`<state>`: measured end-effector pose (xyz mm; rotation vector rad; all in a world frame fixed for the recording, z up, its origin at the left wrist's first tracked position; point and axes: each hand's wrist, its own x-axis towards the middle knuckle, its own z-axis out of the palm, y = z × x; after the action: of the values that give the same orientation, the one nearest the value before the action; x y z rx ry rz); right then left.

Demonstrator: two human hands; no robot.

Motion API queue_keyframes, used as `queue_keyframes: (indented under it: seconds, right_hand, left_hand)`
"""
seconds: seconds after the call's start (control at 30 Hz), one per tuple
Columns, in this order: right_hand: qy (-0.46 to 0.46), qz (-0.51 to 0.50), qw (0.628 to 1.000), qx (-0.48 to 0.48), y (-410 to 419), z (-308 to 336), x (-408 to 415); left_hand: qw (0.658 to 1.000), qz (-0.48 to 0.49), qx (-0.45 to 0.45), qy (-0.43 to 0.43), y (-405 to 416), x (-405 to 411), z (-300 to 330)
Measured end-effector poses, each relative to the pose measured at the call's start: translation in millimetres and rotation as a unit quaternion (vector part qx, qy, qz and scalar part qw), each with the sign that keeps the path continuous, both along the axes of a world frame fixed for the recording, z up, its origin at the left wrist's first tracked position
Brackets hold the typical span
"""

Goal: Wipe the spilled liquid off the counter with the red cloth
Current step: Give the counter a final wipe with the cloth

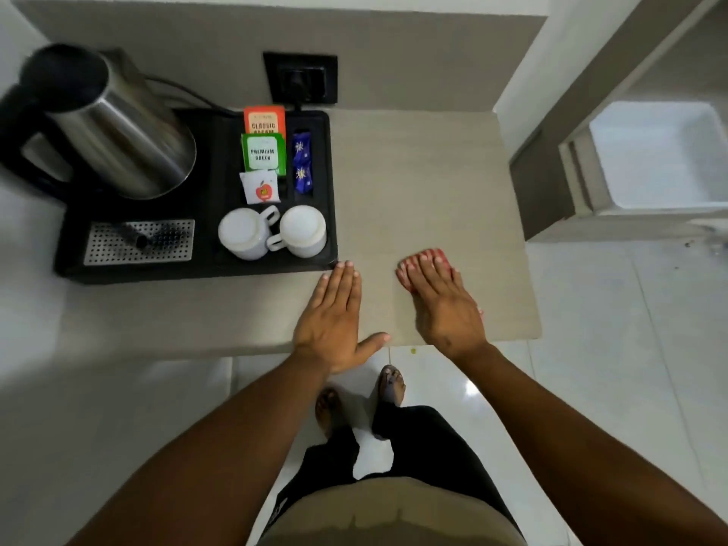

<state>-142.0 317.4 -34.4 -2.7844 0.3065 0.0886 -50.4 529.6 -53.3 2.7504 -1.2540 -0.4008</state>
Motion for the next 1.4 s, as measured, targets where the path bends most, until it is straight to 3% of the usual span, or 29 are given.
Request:
queue_keyframes:
  seconds: [0.23,0.4,0.7,0.9,1.03,1.2,1.3,1.4]
  right_hand:
    - [0.009,-0.097,0.995,0.012,-18,4,2]
    - [0.004,-0.156,0.986,0.066,-53,20,9]
    - [-0.047,-0.285,0.955,0.07,-226,80,19]
    - [-0.049,-0.311,0.948,0.036,-352,67,43]
    - [-0.032,-0.311,0.948,0.068,-411,45,61]
    - [0.046,-0.301,0.95,0.068,-431,20,74]
    - [0.039,-0.316,0.941,0.117,-436,15,82]
    - [0.078,-0.273,0.955,0.081,-438,6,86]
  left_hand:
    - [0.998,-0.05,0.029,0.006,-20,1,11]
    - [0.998,-0.06,0.008,-0.021,-83,9,31]
    - [0.989,-0.134,-0.056,-0.036,-255,42,68]
    - [0.989,-0.133,-0.052,-0.027,-382,52,61]
    - [0.992,-0.112,-0.053,-0.024,-451,62,48]
    - [0.994,-0.094,-0.054,-0.009,-483,70,31]
    - [0.995,-0.085,-0.05,0.001,-491,75,23]
    - [0.997,-0.076,-0.034,0.007,-496,77,17]
